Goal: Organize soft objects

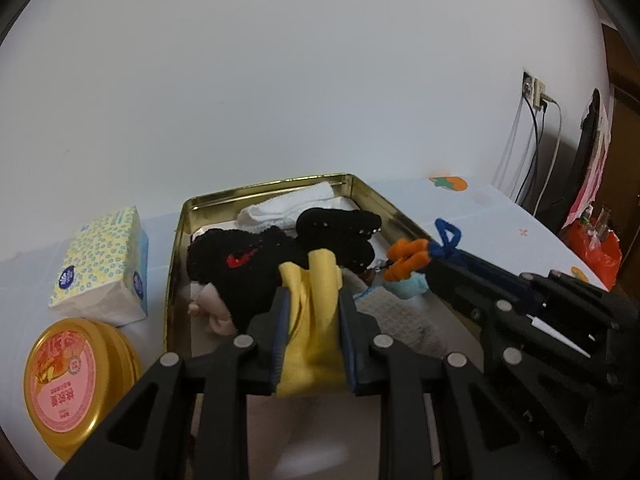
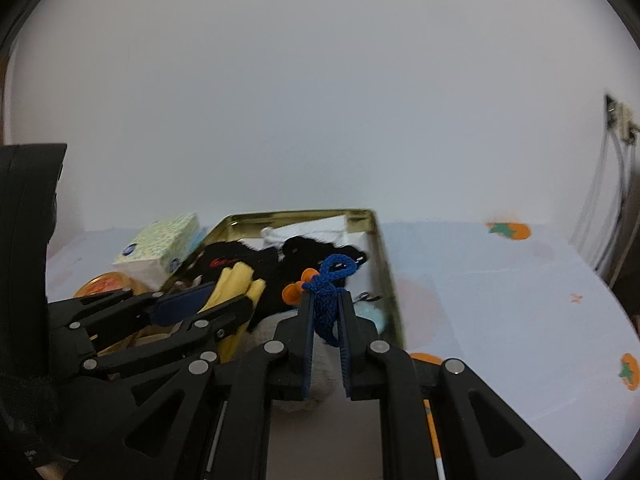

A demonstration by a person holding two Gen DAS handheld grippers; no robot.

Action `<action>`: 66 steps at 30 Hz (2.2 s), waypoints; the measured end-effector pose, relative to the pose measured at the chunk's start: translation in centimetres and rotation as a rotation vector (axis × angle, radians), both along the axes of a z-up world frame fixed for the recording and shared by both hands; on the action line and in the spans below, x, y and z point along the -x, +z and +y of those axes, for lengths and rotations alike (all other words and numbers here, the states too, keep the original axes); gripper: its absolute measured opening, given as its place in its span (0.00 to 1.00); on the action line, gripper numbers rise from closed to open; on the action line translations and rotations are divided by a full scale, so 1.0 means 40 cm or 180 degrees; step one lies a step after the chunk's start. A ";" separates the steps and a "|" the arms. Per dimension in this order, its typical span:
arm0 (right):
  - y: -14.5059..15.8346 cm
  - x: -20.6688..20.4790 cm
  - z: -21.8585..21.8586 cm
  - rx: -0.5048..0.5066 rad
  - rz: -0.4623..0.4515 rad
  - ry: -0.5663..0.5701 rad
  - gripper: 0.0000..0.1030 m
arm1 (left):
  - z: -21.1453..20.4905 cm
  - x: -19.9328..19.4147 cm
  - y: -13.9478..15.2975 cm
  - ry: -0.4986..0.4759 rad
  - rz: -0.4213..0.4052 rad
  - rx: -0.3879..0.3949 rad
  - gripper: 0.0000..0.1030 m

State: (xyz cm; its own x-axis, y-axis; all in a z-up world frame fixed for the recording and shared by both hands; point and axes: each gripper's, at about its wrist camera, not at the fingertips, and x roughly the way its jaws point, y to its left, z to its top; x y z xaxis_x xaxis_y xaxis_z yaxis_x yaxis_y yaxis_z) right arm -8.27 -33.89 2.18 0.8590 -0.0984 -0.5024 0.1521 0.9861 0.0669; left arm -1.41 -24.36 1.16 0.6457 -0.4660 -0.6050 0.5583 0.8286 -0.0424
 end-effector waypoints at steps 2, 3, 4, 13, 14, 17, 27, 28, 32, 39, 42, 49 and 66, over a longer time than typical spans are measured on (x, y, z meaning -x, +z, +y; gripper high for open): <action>-0.003 -0.003 -0.004 -0.0039 0.0011 0.0024 0.14 | 0.005 0.001 0.001 -0.0001 0.0013 0.0016 0.24; -0.003 -0.002 -0.007 -0.0062 0.0005 0.0036 0.14 | 0.007 0.000 0.000 0.0019 0.0007 0.0015 0.29; -0.004 -0.002 -0.008 -0.0093 -0.0001 0.0036 0.14 | 0.010 0.001 0.001 0.0035 0.0008 0.0015 0.33; -0.002 0.021 -0.040 -0.0500 -0.0111 0.0089 0.35 | 0.083 -0.003 0.020 0.0557 -0.0039 0.0096 0.90; 0.001 0.026 -0.043 -0.0528 -0.0156 0.0077 0.47 | 0.097 -0.003 0.025 0.0610 -0.0028 0.0176 0.96; 0.020 0.059 -0.060 -0.0725 -0.0419 0.0053 0.80 | 0.139 0.000 0.043 0.0646 0.0001 0.0429 1.00; 0.080 0.166 -0.028 -0.0505 -0.1120 -0.0490 0.85 | 0.137 0.054 0.052 0.0567 -0.0425 0.0216 1.00; 0.085 0.174 -0.018 -0.0444 -0.1169 -0.0521 0.85 | 0.138 0.056 0.051 0.0583 -0.0446 0.0219 1.00; 0.095 0.195 0.022 -0.0102 -0.1312 -0.0596 0.85 | 0.151 0.061 0.049 0.0647 -0.0479 0.0247 1.00; 0.094 0.208 0.063 0.0087 -0.1359 -0.0553 0.86 | 0.152 0.082 0.045 0.0771 -0.0798 0.0121 1.00; 0.093 0.213 0.075 0.0174 -0.1392 -0.0555 0.86 | 0.148 0.091 0.044 0.0756 -0.0891 0.0068 1.00; 0.092 0.226 0.084 0.0218 -0.1414 -0.0547 0.86 | 0.157 0.108 0.051 0.0737 -0.0976 0.0143 1.00; 0.084 0.246 0.104 0.0302 -0.1436 -0.0529 0.86 | 0.178 0.121 0.054 0.0823 -0.0946 0.0237 1.00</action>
